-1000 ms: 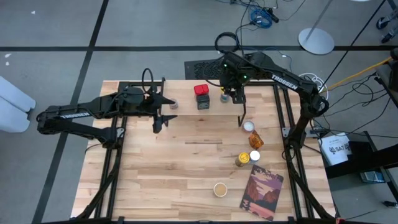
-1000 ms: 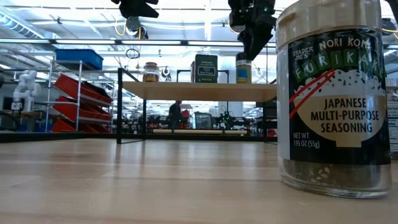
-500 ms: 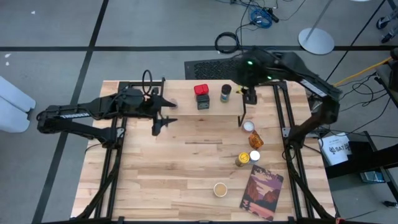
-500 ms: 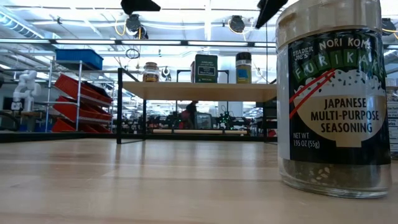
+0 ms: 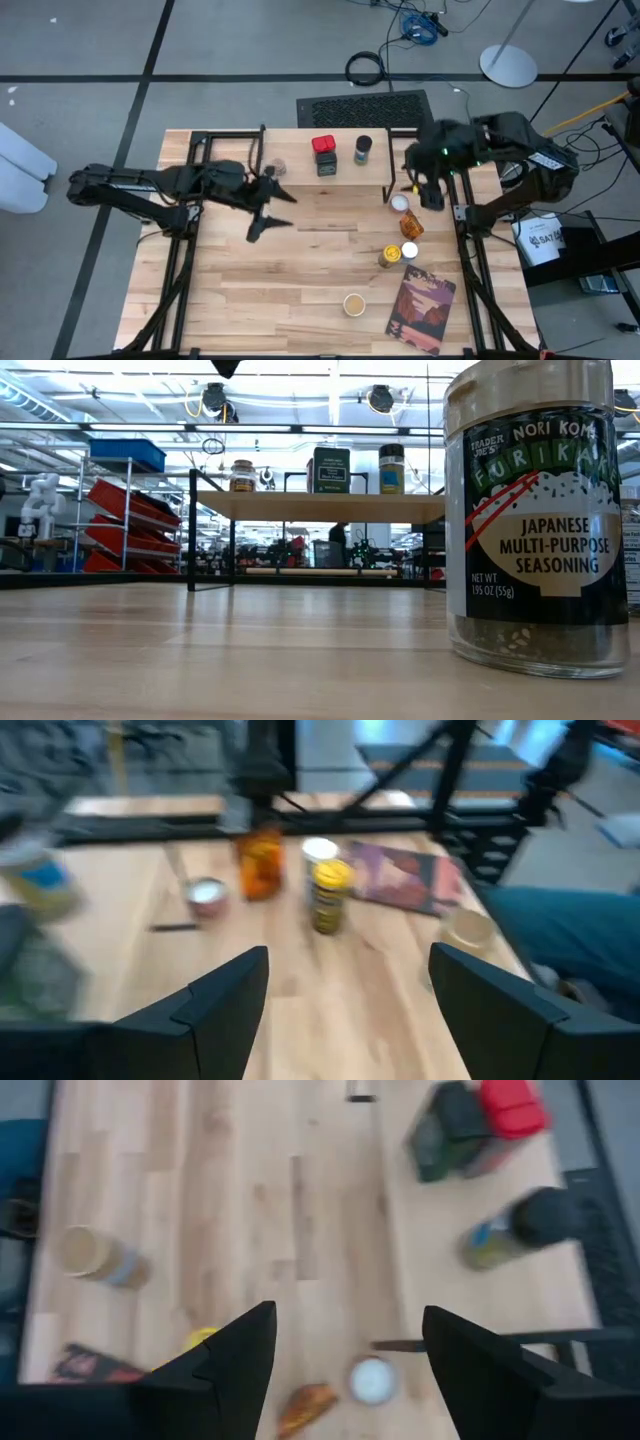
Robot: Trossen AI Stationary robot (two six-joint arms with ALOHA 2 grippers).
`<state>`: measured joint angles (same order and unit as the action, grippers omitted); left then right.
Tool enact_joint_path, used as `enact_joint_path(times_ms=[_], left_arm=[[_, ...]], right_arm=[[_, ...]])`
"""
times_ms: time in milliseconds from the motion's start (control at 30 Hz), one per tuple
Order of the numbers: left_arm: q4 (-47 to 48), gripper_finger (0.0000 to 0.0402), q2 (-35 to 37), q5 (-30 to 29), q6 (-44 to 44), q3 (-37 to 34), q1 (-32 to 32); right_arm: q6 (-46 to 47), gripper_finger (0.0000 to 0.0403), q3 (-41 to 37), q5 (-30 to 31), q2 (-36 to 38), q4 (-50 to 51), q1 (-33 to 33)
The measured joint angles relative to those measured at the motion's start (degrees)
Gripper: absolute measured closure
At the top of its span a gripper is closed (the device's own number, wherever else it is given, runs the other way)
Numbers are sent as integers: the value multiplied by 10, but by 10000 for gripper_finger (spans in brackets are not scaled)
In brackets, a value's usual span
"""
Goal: Shelf spices
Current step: Put the yellow spice bottle on the shelf
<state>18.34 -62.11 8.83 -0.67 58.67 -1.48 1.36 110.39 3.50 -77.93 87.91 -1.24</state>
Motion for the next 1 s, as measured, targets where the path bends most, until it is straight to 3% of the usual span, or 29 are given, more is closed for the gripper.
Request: enact_joint_path(times_ms=[233, 333, 633, 1000], left_arm=[[-4, 116, -67, -6, 4, 30, -68], [-10, 116, -105, -29, 4, 60, -90], [-13, 116, -213, -38, -1, 124, -120], [-16, 116, -264, -60, 4, 162, -142]], right_arm=[[105, 163, -10, 3, -3, 3, 128], [161, 163, -39, 38, -2, 3, 184], [315, 163, -209, 90, 12, -75, 307], [438, 163, -408, 119, 12, -226, 376]])
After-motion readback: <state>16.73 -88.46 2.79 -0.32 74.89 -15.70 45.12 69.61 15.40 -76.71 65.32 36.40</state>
